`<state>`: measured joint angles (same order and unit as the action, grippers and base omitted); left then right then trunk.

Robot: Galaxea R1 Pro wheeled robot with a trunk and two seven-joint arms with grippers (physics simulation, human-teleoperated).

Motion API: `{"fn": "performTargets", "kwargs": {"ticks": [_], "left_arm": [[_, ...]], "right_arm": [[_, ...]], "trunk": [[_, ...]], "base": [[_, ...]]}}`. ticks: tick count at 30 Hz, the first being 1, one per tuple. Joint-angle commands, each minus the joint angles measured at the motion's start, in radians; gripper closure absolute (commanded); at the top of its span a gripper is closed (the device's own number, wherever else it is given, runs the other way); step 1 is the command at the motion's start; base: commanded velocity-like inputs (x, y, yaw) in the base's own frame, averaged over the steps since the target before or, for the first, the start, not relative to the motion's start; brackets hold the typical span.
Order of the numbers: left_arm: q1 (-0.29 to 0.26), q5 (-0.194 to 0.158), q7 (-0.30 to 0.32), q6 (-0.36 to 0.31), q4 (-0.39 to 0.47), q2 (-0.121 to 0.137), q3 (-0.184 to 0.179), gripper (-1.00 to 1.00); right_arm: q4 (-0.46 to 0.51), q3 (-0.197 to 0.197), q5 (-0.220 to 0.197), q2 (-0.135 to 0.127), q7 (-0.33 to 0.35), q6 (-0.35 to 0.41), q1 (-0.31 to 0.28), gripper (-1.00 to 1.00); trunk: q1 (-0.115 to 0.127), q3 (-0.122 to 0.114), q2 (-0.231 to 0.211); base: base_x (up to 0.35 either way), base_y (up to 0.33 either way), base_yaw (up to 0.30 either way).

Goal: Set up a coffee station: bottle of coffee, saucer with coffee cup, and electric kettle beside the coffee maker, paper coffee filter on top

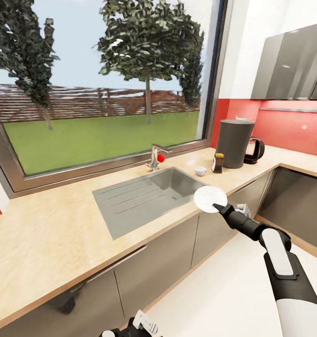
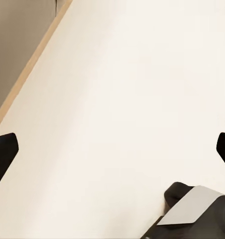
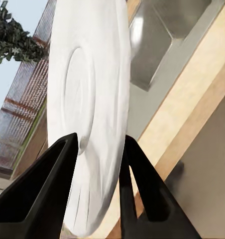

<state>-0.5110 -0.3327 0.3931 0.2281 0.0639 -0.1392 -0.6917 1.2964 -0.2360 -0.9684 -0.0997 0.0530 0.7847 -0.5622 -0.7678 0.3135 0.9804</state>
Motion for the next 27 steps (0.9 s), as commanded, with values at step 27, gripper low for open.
{"fn": "performTargets", "kwargs": {"ticks": [27], "left_arm": [[0.072,-0.008,-0.293,0.0,-0.037,0.043,-0.005,-1.0]], "right_arm": [[-0.026,0.0,0.004,0.0,0.004,0.004,-0.001,1.0]], "trunk": [[-0.001,0.001,0.001]], "base": [[0.086,-0.173,-0.157]]}}
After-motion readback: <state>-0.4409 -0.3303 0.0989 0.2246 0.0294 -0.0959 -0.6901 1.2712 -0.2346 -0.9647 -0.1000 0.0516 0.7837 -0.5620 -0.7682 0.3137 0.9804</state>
